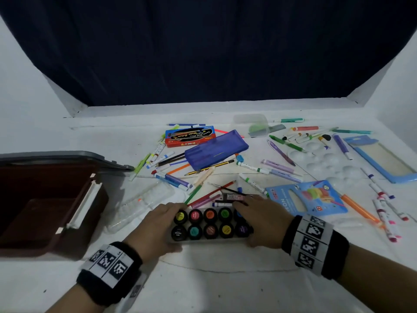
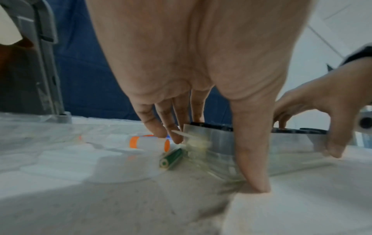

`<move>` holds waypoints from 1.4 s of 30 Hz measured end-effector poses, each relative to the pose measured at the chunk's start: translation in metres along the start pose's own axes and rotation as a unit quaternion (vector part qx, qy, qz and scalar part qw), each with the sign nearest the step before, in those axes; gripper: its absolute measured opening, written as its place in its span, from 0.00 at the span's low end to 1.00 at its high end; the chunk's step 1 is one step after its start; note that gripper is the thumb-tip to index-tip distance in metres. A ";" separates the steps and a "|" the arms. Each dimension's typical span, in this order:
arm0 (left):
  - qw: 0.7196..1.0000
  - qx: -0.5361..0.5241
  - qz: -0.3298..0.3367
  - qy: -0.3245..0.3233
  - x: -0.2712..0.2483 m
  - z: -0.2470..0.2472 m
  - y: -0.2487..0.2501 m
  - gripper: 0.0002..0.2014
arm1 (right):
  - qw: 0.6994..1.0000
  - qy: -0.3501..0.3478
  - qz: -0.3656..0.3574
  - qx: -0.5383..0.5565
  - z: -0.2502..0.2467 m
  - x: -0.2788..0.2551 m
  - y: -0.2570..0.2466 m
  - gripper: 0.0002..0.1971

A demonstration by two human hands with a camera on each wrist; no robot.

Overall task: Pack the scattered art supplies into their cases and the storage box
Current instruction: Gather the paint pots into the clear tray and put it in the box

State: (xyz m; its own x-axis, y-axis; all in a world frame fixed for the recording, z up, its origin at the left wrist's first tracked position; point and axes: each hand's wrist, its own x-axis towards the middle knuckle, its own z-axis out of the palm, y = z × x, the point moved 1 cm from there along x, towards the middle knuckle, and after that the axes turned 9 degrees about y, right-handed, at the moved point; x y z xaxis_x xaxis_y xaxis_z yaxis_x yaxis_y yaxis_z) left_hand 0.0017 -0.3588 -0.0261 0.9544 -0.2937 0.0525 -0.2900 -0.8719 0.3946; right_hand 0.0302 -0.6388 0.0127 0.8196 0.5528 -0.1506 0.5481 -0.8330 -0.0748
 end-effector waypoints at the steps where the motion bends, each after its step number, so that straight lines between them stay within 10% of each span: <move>1: 1.000 -0.001 -0.008 0.001 0.001 0.001 0.000 0.46 | 1.000 -0.002 -0.002 0.001 0.000 0.000 0.001 0.42; 21: 0.999 0.004 -0.033 -0.011 0.049 -0.017 -0.013 0.39 | 0.996 0.004 0.077 0.039 -0.005 0.034 0.009 0.44; 32: 0.990 -0.064 0.023 0.121 0.018 -0.044 -0.013 0.45 | 0.990 0.121 0.067 0.034 -0.029 0.012 0.003 0.43; 42: 0.999 -0.034 0.002 0.027 -0.048 -0.022 -0.015 0.44 | 1.000 0.018 0.022 0.003 0.003 -0.031 -0.027 0.44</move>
State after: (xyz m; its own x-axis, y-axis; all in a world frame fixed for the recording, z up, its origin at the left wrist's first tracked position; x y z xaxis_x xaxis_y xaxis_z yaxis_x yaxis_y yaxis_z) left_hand -0.0377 -0.3227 -0.0144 0.9560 -0.2745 0.1036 -0.2909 -0.8417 0.4549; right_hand -0.0102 -0.6332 0.0163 0.8484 0.5159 -0.1184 0.5104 -0.8566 -0.0754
